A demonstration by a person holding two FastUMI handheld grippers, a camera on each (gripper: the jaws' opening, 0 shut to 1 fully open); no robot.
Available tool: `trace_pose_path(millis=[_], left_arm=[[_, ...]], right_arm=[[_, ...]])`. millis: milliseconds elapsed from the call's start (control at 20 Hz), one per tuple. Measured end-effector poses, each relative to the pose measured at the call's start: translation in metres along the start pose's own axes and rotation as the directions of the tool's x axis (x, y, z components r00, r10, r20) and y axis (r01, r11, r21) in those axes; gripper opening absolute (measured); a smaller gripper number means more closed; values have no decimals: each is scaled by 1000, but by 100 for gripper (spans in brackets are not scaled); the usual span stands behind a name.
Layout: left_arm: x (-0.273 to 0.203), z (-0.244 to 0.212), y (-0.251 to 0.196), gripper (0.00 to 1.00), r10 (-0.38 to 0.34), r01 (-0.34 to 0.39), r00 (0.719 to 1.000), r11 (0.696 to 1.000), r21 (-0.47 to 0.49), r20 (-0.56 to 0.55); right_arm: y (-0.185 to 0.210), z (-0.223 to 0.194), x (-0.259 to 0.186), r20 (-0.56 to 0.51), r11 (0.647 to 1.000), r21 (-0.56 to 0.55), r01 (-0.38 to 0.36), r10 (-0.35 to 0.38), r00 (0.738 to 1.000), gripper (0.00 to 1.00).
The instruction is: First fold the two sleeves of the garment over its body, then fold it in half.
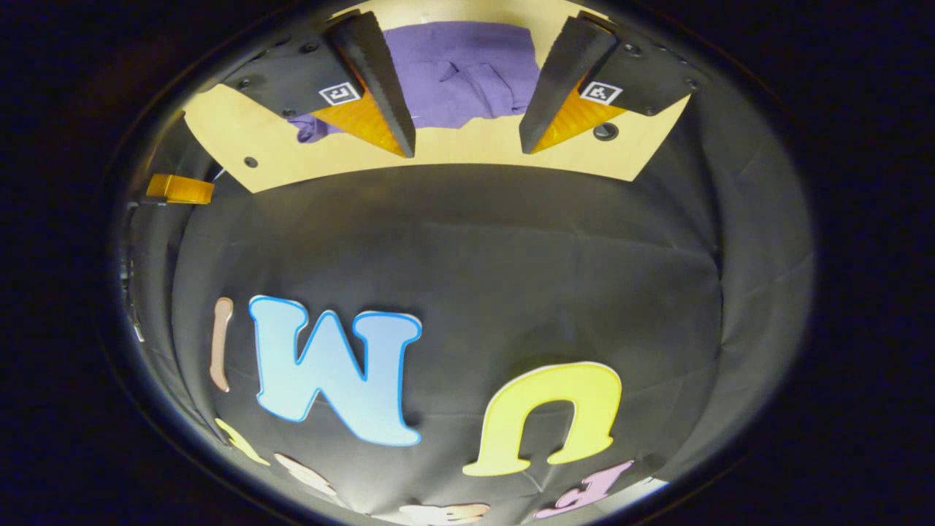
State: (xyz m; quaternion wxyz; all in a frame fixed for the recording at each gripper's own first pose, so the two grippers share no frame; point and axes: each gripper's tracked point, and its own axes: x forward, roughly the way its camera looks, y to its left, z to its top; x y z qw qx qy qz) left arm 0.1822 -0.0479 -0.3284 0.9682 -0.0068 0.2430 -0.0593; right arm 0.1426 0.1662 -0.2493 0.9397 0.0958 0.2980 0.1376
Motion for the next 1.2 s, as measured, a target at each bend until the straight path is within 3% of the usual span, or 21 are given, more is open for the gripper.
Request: trace_pose_path(millis=[450, 550, 750, 1000, 1200], left_arm=[[-139, 41, -28, 90, -34, 28, 993, 998, 49, 117], [-169, 55, -33, 89, -34, 24, 989, 997, 73, 145], [-221, 81, -46, 89, -48, 32, 977, 996, 84, 206], [-259, 93, -60, 90, -72, 59, 968, 996, 62, 241], [-263, 84, -67, 90, -91, 82, 971, 995, 50, 223]], right_arm=[[47, 27, -126, 124, 998, -39, -55, 59, 991, 3], [52, 32, -151, 144, 998, -34, -61, 66, 987, 0], [51, 41, -197, 182, 998, -17, -55, 57, 982, 3], [38, 48, -229, 228, 1000, 16, -15, 11, 974, 3], [32, 52, -234, 244, 999, 37, 0, -9, 970, 3]])
